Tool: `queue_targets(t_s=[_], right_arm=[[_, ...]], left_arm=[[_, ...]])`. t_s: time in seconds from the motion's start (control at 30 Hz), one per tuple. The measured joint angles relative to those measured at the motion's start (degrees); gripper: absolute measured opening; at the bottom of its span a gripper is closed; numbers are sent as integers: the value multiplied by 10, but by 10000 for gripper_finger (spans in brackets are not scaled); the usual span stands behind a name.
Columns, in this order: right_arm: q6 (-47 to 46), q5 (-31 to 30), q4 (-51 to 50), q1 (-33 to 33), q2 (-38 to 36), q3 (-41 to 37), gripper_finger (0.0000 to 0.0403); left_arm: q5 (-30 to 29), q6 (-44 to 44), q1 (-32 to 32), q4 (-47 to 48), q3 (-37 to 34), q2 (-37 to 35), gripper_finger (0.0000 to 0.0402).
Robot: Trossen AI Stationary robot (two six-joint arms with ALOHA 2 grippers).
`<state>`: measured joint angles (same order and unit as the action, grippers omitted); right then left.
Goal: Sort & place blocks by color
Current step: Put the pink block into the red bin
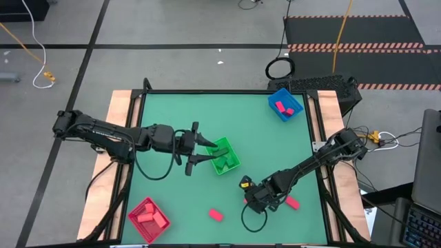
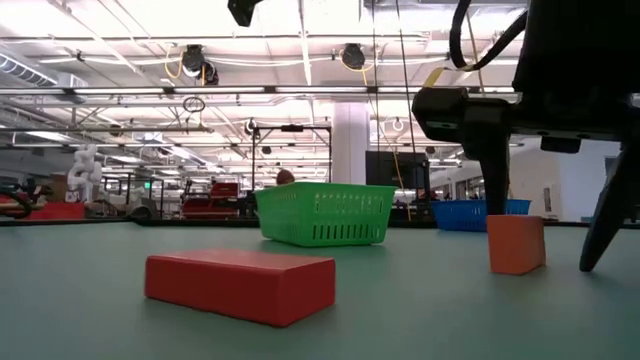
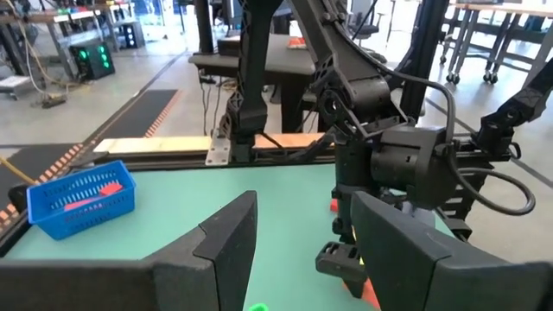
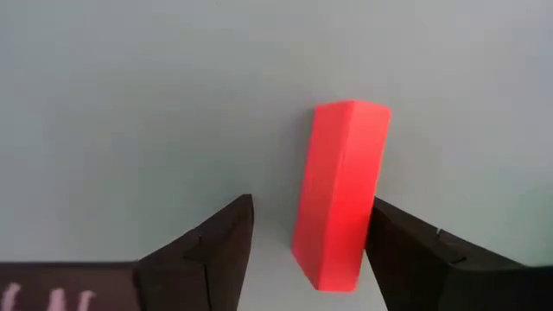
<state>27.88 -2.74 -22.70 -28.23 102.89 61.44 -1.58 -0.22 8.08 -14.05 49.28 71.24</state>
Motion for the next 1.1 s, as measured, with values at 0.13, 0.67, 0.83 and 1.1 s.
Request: queue_targets(t_s=[0.13, 0.67, 0.83, 1.1], right_arm=[[-4, -1, 38, 0, 2, -1, 160], [-123, -43, 117, 0, -13, -1, 47], [-125, -178, 190, 0, -52, -1, 50], [-47, -361, 377, 16, -111, 0, 52]], left_arm=[[0, -3, 0, 13, 0, 0, 191], [0, 0, 1, 25, 0, 0, 191], [-2, 67, 22, 32, 0, 0, 191], [-22, 110, 57, 27, 0, 0, 191]])
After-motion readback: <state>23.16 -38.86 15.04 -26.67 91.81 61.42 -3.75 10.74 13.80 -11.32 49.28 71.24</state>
